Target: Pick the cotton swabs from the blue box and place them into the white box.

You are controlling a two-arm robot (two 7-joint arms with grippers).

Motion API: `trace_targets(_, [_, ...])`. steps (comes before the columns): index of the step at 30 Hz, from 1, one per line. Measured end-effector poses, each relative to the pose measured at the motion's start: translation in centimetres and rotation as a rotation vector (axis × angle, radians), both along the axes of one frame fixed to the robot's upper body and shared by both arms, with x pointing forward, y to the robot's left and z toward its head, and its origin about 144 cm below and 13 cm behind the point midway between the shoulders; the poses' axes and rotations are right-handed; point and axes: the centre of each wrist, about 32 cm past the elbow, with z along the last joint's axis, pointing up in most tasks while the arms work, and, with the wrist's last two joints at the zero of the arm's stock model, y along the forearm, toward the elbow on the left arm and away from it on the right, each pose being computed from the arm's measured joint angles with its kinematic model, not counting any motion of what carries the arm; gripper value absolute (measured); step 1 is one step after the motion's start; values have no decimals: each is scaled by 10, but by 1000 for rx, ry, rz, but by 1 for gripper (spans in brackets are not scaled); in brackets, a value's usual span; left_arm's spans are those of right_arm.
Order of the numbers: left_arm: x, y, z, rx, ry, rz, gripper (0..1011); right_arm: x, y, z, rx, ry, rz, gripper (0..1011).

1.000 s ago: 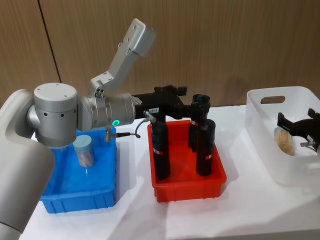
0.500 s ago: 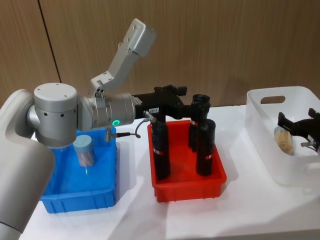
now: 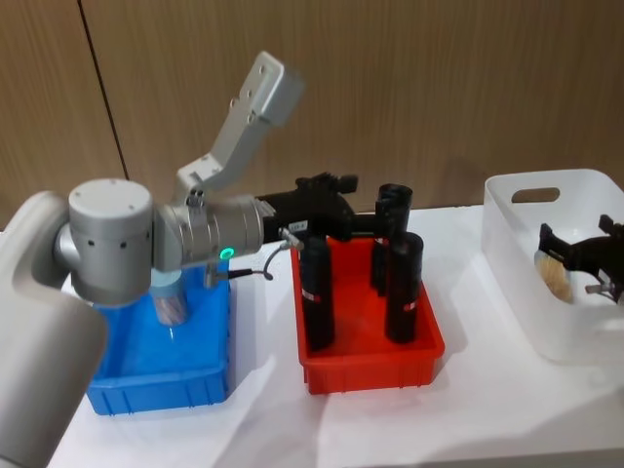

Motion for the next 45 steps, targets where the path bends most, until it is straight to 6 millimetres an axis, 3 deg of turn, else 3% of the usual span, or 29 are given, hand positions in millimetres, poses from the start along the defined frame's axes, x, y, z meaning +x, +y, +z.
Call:
trace_targets(18, [-34,6,-45,24,-115,182,1003,-38,30,-2,-20,-44,75,1001])
trace_targets(45, [-99,10,-103,8,-287,442,1003,-116,85,6,8,-113,214,1001])
